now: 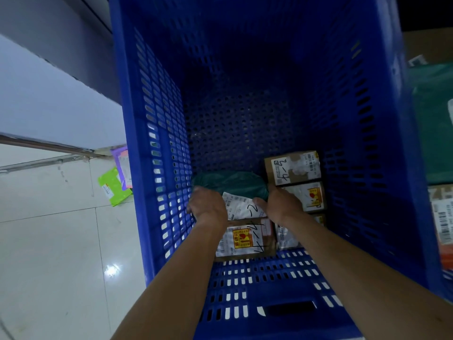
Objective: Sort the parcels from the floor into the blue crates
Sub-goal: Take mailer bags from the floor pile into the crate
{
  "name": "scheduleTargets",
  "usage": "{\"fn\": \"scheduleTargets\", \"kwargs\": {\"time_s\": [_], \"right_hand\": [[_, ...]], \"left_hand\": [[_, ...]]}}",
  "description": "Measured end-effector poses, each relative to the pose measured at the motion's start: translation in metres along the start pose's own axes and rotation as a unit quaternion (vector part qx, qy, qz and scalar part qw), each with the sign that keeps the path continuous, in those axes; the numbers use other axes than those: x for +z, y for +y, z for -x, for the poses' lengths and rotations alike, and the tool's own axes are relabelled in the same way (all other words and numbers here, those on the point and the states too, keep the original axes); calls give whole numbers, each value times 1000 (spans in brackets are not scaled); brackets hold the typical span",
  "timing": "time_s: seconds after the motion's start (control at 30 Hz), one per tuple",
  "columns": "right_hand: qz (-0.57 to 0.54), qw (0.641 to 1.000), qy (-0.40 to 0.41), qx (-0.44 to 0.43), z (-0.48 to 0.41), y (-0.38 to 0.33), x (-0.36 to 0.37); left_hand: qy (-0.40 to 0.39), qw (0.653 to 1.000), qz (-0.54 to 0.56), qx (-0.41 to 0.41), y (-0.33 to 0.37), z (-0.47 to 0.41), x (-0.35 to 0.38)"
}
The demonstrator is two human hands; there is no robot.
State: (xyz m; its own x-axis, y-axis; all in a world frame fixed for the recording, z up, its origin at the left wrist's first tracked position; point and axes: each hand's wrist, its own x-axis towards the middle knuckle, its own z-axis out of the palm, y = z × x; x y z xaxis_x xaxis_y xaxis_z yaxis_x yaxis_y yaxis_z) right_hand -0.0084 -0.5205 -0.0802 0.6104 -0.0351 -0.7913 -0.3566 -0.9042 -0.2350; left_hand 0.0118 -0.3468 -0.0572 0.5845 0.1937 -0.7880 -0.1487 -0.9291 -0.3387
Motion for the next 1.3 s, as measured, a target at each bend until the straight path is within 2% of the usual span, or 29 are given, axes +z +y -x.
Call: {"fn": "scheduleTargets", "kwargs": {"time_s": [0.03, 0.1, 0.17, 0.2, 0.5, 0.63, 0.93, 1.3], "right_hand": [[0, 1000, 0, -6, 0, 0, -2], [5, 1000, -3, -22, 1, 0, -5], [15, 999, -9, -34, 1, 0, -6], [19, 999, -14, -36, 1, 1, -7], [27, 999, -29, -12, -9, 4, 0], [27, 999, -16, 0, 1, -1, 0], [40, 998, -45, 27, 65, -13, -28], [51, 994, -93, -7, 186, -32, -98]], "left_hand": [[34, 999, -4, -5, 0, 2, -5], [99, 994, -5, 50, 0, 1, -10], [62, 990, 6, 128, -5, -4, -7], [28, 989, 23, 142, -8, -6, -6], [-69, 982, 83, 154, -22, -25, -9], [-58, 981, 87, 164, -26, -13, -6], [-64, 977, 76, 187, -32, 55, -29], [-42, 966, 163, 195, -52, 182, -80]]}}
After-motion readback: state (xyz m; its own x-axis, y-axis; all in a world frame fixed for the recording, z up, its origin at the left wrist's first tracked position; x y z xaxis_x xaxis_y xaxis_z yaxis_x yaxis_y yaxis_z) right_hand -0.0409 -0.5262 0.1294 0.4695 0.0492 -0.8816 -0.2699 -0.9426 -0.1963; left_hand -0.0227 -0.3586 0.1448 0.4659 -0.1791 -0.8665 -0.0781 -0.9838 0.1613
